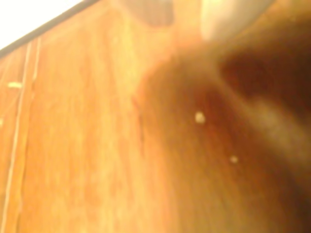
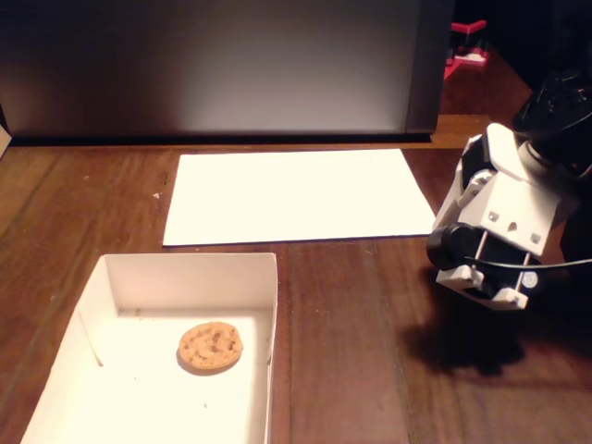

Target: Grasp a mini cookies block and put it in the white box.

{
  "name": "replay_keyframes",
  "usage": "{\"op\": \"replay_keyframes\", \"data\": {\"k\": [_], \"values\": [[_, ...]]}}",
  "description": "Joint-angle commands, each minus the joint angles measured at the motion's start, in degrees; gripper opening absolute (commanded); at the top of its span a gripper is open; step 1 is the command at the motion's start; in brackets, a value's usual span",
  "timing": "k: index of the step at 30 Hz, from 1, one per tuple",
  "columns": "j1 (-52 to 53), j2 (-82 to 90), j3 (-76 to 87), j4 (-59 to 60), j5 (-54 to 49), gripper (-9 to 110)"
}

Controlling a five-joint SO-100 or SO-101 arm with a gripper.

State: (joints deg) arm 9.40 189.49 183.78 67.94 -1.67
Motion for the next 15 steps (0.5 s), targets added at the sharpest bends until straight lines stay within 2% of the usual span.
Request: {"op": "replay_keyframes", "data": {"k": [1, 15], "values": [[0.3, 4.0, -1.0, 0.5, 0.7, 0], [-0.1, 4.0, -1.0, 0.4, -1.8, 0]]}}
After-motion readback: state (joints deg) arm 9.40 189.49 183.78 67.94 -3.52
